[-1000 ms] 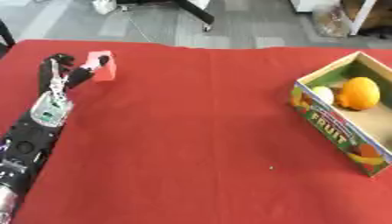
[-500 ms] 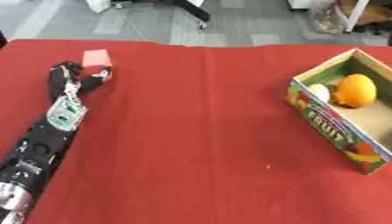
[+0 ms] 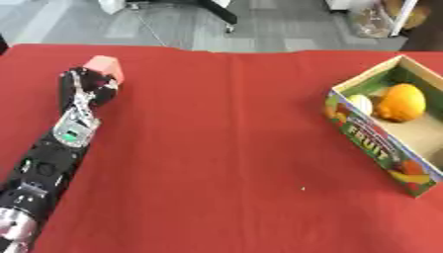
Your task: Pick up the objects with one hand, pass them to the other hand, and then place them into the box on the other side of the table.
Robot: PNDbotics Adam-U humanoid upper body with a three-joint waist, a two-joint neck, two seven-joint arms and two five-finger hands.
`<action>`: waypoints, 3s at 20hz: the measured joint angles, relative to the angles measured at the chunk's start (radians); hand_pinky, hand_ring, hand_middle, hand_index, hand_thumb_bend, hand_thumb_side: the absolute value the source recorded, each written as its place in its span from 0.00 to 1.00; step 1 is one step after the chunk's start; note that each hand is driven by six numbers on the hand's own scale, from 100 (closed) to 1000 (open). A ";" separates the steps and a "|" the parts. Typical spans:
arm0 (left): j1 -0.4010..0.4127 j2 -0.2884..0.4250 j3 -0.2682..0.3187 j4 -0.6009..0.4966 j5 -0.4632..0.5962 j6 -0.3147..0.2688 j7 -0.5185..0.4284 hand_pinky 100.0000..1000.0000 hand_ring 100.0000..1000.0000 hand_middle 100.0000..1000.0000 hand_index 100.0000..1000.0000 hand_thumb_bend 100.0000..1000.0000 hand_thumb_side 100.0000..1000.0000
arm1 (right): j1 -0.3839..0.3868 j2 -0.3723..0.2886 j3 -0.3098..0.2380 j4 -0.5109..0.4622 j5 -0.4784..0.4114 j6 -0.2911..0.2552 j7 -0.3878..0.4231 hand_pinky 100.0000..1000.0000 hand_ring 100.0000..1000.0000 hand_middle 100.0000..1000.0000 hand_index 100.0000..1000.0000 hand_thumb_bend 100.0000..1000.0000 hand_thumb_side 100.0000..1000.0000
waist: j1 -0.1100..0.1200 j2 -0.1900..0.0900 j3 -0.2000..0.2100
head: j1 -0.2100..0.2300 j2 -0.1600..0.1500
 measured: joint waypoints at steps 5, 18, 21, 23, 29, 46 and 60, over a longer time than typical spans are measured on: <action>0.051 0.067 -0.022 -0.153 0.104 -0.037 -0.065 0.63 0.39 0.28 0.37 0.04 0.00 | 0.000 0.000 0.005 0.000 -0.001 -0.004 0.005 0.59 0.58 0.43 0.66 0.03 0.25 | 0.000 0.000 0.012 | -0.009 0.000; 0.200 0.250 -0.143 -0.729 0.322 -0.020 -0.347 0.64 0.40 0.29 0.38 0.08 0.00 | -0.043 -0.004 0.117 -0.011 -0.033 -0.086 0.135 0.60 0.58 0.43 0.67 0.04 0.26 | 0.002 -0.015 0.046 | -0.036 0.004; 0.222 0.263 -0.155 -0.802 0.321 -0.004 -0.397 0.64 0.41 0.30 0.39 0.11 0.00 | -0.053 -0.004 0.143 -0.012 -0.042 -0.109 0.181 0.60 0.58 0.43 0.66 0.04 0.26 | 0.003 -0.020 0.049 | -0.039 0.009; 0.234 0.265 -0.157 -0.815 0.296 0.015 -0.421 0.68 0.49 0.40 0.49 0.39 0.17 | -0.054 -0.004 0.154 -0.011 -0.047 -0.119 0.203 0.60 0.58 0.43 0.66 0.04 0.26 | 0.003 -0.024 0.051 | -0.041 0.010; 0.212 0.273 -0.151 -0.676 -0.013 0.188 -0.482 0.78 0.68 0.62 0.71 0.87 0.47 | -0.048 -0.004 0.160 -0.005 -0.052 -0.128 0.233 0.60 0.58 0.43 0.66 0.04 0.27 | 0.003 -0.033 0.051 | -0.043 0.010; 0.126 0.101 -0.124 -0.190 -0.278 0.285 -0.465 0.68 0.56 0.49 0.59 0.65 0.29 | -0.036 -0.001 0.160 0.000 -0.053 -0.129 0.244 0.60 0.58 0.43 0.66 0.03 0.27 | 0.003 -0.035 0.038 | -0.044 0.011; 0.210 0.142 -0.121 -0.461 0.004 0.216 -0.404 0.61 0.39 0.28 0.38 0.27 0.08 | -0.049 -0.001 0.187 0.001 -0.062 -0.140 0.272 0.60 0.58 0.43 0.66 0.03 0.27 | 0.003 -0.035 0.050 | -0.047 0.019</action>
